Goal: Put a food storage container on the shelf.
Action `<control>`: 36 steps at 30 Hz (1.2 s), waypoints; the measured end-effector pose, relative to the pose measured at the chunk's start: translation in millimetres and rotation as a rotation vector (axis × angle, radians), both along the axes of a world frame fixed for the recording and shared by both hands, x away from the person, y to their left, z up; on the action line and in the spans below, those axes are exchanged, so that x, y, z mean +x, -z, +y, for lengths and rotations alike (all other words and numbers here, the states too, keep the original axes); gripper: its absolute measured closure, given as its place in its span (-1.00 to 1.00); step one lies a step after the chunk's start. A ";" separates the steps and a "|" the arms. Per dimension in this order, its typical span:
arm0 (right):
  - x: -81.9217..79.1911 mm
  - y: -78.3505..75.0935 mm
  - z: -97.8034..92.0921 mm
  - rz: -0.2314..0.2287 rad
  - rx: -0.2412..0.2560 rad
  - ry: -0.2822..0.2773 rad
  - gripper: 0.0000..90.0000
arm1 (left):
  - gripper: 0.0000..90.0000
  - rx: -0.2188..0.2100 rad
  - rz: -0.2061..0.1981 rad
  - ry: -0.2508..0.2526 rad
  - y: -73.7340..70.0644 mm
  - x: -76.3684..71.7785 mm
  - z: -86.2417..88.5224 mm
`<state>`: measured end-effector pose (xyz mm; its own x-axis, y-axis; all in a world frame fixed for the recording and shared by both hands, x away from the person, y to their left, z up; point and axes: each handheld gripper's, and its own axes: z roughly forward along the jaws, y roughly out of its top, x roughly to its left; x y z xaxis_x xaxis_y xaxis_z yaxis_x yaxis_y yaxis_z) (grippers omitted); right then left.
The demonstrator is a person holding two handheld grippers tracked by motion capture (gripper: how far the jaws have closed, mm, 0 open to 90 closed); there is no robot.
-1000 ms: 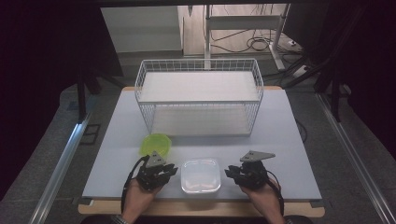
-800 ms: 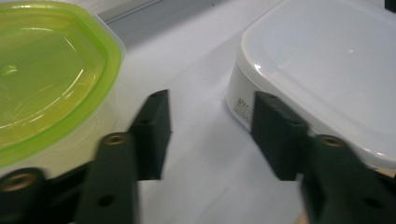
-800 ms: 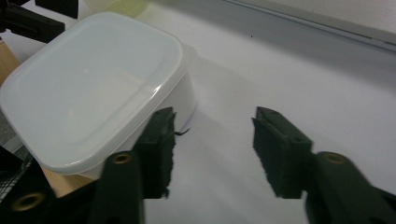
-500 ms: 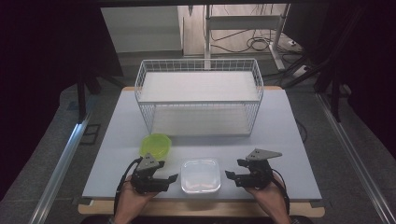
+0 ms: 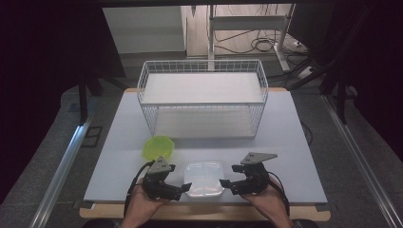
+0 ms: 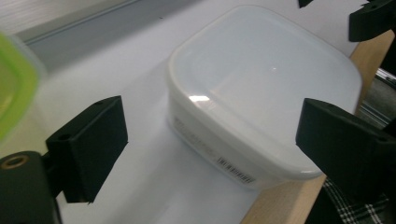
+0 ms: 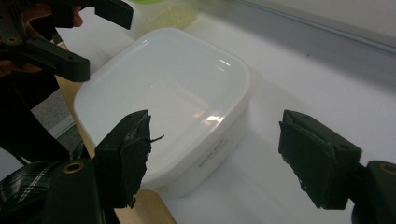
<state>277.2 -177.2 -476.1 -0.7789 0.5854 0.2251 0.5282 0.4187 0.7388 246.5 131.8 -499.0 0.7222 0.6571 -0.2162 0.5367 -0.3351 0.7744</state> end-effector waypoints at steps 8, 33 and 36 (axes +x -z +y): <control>8.0 9.8 12.7 0.092 0.014 -0.036 -0.46 | -0.76 -0.044 0.109 0.060 9.3 11.3 -7.3; -1.3 -2.3 3.9 0.153 0.080 0.154 0.63 | 0.56 -0.133 0.134 -0.119 -10.6 1.1 3.1; -3.2 -4.3 1.9 0.086 0.076 0.162 0.74 | 0.75 -0.126 0.105 -0.130 -10.5 0.4 2.5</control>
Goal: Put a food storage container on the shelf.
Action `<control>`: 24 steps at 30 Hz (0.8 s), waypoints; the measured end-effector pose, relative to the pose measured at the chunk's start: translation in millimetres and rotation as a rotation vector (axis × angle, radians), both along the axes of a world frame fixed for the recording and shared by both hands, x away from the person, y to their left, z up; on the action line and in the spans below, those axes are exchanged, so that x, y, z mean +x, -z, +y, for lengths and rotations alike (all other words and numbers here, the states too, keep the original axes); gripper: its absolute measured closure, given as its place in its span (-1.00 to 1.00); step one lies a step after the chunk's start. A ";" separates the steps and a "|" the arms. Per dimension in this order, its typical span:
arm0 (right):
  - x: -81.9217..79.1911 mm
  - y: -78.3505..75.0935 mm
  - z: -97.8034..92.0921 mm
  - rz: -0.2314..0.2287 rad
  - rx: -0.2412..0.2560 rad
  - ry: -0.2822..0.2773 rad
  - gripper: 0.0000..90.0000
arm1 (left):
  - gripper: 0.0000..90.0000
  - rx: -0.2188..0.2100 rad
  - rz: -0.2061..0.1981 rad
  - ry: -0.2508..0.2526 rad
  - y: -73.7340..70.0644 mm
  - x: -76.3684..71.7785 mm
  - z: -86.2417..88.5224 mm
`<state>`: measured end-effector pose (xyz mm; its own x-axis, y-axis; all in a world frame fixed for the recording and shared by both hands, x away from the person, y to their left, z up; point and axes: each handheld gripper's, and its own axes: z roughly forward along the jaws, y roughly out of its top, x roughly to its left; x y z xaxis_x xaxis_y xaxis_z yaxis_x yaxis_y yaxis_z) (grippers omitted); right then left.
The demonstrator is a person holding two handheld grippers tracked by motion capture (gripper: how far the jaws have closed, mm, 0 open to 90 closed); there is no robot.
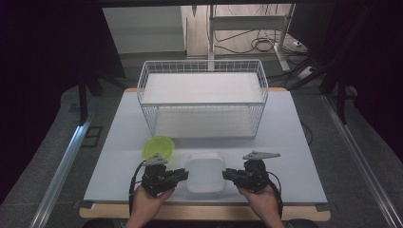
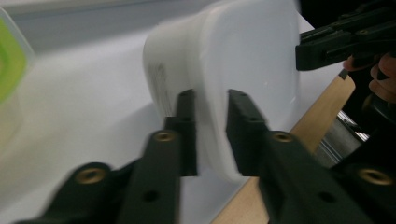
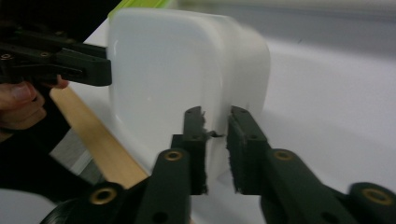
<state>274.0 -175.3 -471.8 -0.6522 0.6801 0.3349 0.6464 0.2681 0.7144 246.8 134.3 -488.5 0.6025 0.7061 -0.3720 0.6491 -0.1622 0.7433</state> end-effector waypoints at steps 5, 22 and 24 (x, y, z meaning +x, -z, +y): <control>-2.2 -1.1 2.6 -0.059 -0.022 0.018 0.74 | 0.75 -0.011 -0.010 -0.012 2.6 3.0 -0.7; 1.9 -24.4 1.4 -0.151 0.019 0.008 0.74 | 0.75 0.004 -0.123 -0.005 -30.0 9.6 2.1; 3.6 -28.9 1.3 -0.159 0.027 0.006 0.74 | 0.75 0.007 -0.136 -0.004 -36.1 11.2 2.4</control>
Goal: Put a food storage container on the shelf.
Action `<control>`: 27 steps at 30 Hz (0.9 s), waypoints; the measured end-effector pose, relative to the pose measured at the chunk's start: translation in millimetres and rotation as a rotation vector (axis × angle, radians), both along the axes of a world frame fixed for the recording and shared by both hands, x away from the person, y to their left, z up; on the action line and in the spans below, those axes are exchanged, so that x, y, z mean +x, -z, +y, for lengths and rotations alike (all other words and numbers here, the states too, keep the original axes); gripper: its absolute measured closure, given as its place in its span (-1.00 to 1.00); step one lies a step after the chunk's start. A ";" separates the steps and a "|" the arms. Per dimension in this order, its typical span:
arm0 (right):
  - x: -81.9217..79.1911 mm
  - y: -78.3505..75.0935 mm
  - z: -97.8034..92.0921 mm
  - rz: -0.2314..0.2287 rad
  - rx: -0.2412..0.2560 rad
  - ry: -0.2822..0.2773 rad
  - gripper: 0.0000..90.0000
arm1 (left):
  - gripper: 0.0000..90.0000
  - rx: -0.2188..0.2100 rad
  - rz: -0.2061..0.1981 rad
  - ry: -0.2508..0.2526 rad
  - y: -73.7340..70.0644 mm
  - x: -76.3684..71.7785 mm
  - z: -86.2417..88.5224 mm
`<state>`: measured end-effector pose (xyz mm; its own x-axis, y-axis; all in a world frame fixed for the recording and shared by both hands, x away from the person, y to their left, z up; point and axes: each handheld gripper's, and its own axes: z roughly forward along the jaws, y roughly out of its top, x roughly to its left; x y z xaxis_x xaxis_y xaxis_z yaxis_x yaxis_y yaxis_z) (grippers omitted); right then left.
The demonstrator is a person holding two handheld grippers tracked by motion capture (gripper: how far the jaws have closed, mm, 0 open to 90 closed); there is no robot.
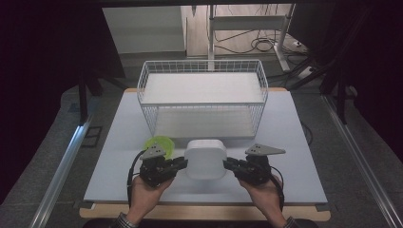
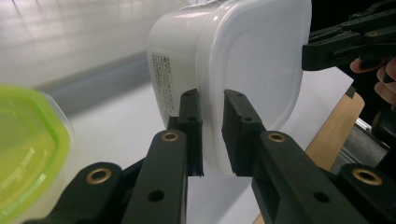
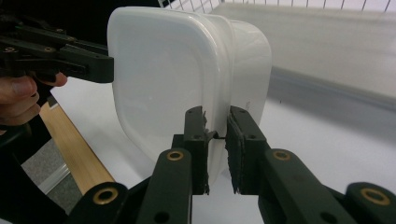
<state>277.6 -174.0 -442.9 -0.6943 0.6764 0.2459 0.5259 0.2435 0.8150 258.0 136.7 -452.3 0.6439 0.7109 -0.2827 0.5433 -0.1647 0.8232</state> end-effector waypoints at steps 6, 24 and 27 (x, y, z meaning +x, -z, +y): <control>7.5 -19.2 0.5 -0.033 0.008 -0.011 0.74 | 0.75 -0.008 -0.044 0.000 -18.5 5.9 2.4; 36.3 -62.3 5.1 -0.078 0.049 -0.021 0.74 | 0.76 -0.042 -0.111 -0.015 -64.6 28.7 11.4; 42.6 -69.8 6.9 -0.082 0.062 -0.025 0.74 | 0.76 -0.048 -0.124 -0.019 -73.2 31.9 13.7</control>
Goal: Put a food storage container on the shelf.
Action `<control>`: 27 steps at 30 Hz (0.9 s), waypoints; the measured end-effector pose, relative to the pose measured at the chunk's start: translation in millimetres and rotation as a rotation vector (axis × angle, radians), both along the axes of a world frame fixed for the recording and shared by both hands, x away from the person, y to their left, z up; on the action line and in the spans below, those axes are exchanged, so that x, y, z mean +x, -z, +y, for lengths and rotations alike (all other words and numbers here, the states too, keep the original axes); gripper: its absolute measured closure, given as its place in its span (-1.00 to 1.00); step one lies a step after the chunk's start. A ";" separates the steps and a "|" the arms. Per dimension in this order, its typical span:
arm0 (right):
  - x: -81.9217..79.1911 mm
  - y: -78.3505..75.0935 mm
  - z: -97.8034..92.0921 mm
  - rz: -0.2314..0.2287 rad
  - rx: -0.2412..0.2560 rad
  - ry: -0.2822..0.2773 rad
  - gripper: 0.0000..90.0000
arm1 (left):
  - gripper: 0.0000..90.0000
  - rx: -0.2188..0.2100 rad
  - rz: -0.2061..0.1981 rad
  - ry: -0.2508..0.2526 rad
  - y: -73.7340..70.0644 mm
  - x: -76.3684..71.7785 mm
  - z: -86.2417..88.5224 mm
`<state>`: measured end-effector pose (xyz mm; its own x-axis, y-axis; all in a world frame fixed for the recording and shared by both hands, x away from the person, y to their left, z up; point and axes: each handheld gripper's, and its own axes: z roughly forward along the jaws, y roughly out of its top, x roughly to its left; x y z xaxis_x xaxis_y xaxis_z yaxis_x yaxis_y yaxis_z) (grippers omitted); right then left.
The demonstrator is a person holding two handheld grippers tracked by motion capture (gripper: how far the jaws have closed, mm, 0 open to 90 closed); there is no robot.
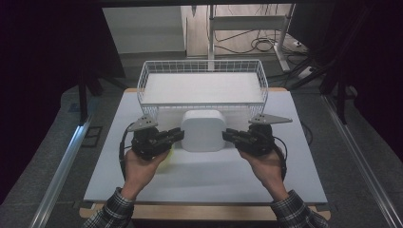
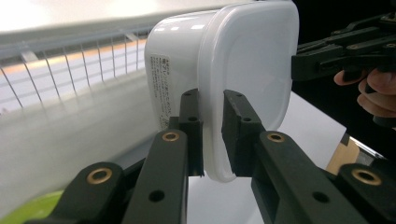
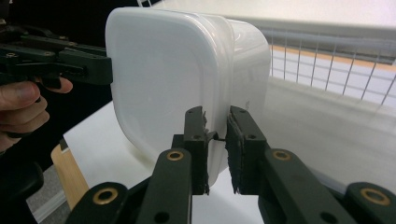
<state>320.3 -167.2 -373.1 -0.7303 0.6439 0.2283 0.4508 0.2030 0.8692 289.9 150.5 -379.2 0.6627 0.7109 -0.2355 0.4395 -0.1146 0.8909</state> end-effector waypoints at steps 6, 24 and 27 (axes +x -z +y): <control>10.5 -11.5 3.3 -0.012 0.024 -0.002 0.74 | 0.76 -0.010 -0.012 -0.011 -15.1 8.2 3.3; 37.5 -49.2 8.5 -0.062 0.040 0.025 0.74 | 0.76 -0.033 -0.019 -0.017 -46.2 43.3 7.2; 43.8 -53.2 8.2 -0.068 0.047 0.030 0.74 | 0.76 -0.035 -0.020 -0.020 -50.2 48.0 6.6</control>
<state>364.0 -159.0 -319.9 -0.7259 0.6553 0.2090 0.3953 0.1489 0.9064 338.0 157.1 -328.9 0.6533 0.7155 -0.2475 0.4235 -0.0744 0.9028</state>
